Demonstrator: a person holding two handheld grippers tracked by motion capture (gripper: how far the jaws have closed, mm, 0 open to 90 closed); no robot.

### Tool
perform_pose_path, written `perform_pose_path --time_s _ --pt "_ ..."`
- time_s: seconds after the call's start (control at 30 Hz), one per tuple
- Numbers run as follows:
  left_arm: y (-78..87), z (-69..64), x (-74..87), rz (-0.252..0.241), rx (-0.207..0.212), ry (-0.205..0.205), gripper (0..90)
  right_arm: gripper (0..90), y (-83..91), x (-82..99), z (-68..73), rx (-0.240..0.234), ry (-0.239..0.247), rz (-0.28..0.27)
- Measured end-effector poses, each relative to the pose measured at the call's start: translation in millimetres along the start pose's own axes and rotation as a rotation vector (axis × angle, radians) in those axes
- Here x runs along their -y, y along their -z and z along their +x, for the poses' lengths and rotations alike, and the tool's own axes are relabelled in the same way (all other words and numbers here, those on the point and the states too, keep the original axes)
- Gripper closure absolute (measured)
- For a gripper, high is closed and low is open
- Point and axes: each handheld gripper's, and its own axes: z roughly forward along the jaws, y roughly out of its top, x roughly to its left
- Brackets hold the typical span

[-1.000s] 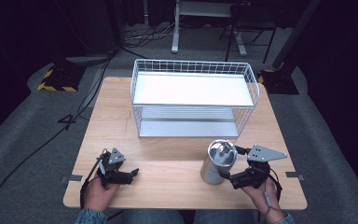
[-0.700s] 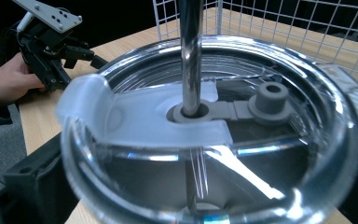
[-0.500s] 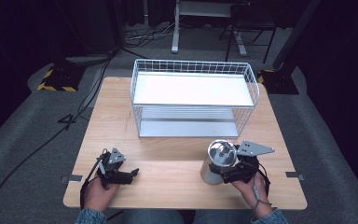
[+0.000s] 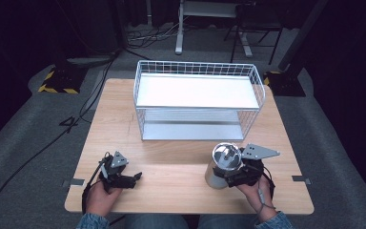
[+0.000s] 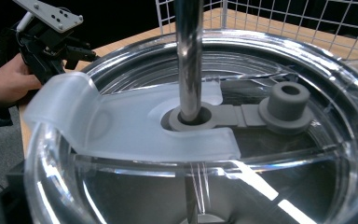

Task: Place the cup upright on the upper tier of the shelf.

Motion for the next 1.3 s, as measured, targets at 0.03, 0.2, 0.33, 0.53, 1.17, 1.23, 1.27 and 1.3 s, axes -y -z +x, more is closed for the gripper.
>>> perform_pose_path --time_s 0.03,0.2,0.33,0.53,1.17,1.23,1.27,1.3 --pt "0.0 0.0 0.0 0.000 0.000 -0.001 14.2 1.0 0.5 -0.1 0.4 0.003 0.003 0.002" --pt "0.0 0.0 0.0 0.000 0.000 0.000 14.2 1.7 1.0 -0.7 1.3 0.011 0.010 0.003" --pt "0.0 0.0 0.0 0.000 0.000 0.000 14.2 2.7 2.4 -3.7 2.5 0.027 0.031 0.017" --pt "0.0 0.0 0.0 0.000 0.000 0.001 14.2 3.2 5.5 -10.0 -0.2 0.009 0.001 0.039" --pt "0.0 0.0 0.0 0.001 0.000 0.000 14.2 3.3 25.3 -55.6 1.4 0.039 0.076 0.032" --pt "0.0 0.0 0.0 0.000 0.000 0.000 14.2 3.3 26.9 -60.7 1.4 0.040 0.082 0.031" --pt "0.0 0.0 0.0 0.000 0.000 0.000 14.2 3.3 28.4 -65.8 1.4 0.040 0.088 0.032" --pt "0.0 0.0 0.0 0.000 0.000 0.000 14.2 3.3 28.4 -65.8 1.4 0.040 0.088 0.032"
